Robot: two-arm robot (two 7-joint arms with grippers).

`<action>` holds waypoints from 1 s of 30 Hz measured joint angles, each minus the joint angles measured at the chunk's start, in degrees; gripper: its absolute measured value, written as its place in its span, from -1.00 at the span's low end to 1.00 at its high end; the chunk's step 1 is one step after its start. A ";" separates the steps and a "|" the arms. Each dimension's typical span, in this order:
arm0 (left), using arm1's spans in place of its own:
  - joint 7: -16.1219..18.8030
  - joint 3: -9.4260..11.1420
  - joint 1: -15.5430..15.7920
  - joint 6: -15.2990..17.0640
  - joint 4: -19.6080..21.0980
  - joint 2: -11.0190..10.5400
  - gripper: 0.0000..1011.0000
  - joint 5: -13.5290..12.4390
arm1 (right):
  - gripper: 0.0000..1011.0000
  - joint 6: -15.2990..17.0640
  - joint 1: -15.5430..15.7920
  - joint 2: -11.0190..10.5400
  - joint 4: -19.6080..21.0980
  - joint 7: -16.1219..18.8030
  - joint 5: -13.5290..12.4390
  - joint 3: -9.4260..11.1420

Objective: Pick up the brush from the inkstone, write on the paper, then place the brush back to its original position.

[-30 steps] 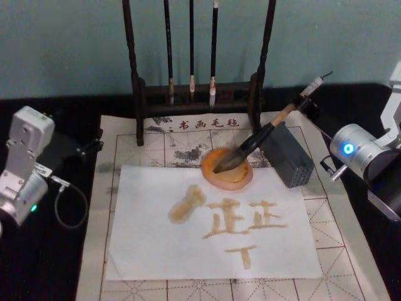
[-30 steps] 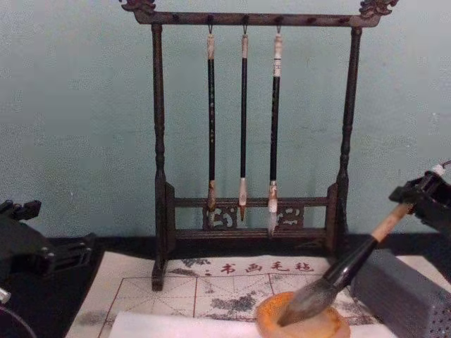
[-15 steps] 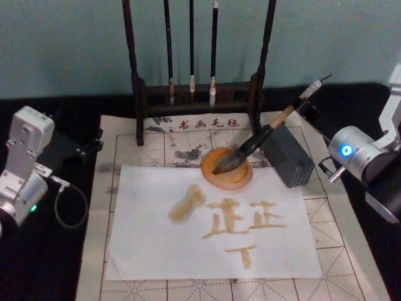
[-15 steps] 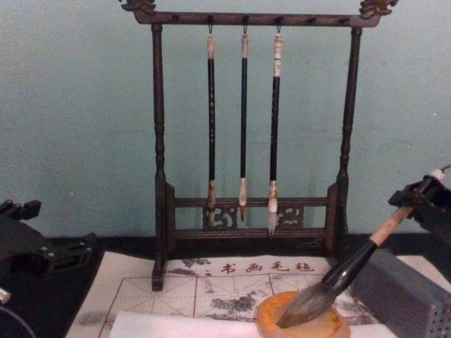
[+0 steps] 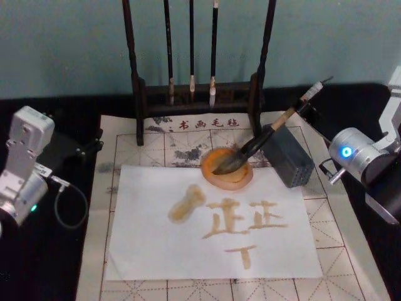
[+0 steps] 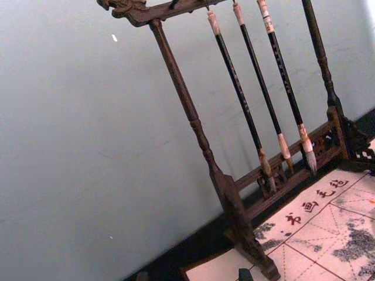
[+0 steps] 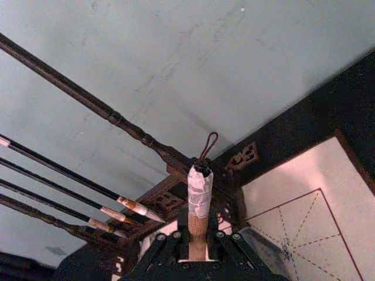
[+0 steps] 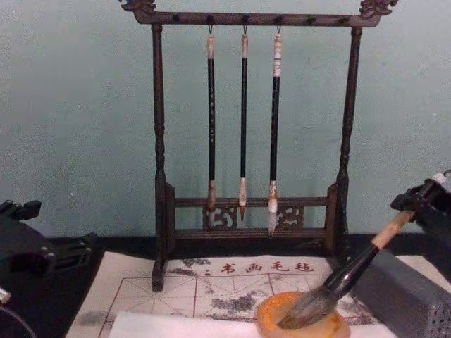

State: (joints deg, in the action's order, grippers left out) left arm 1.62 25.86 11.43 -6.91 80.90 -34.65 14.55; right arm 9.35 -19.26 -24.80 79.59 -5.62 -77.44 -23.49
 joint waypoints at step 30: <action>0.00 0.00 0.00 0.00 0.00 0.00 0.98 0.00 | -0.64 -0.14 -0.16 -0.12 -0.04 -0.21 -0.15 -0.41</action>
State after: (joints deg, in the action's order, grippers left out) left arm 1.62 25.86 11.43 -6.91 80.90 -34.65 14.55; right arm 9.21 -19.42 -24.92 79.55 -5.82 -77.59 -23.89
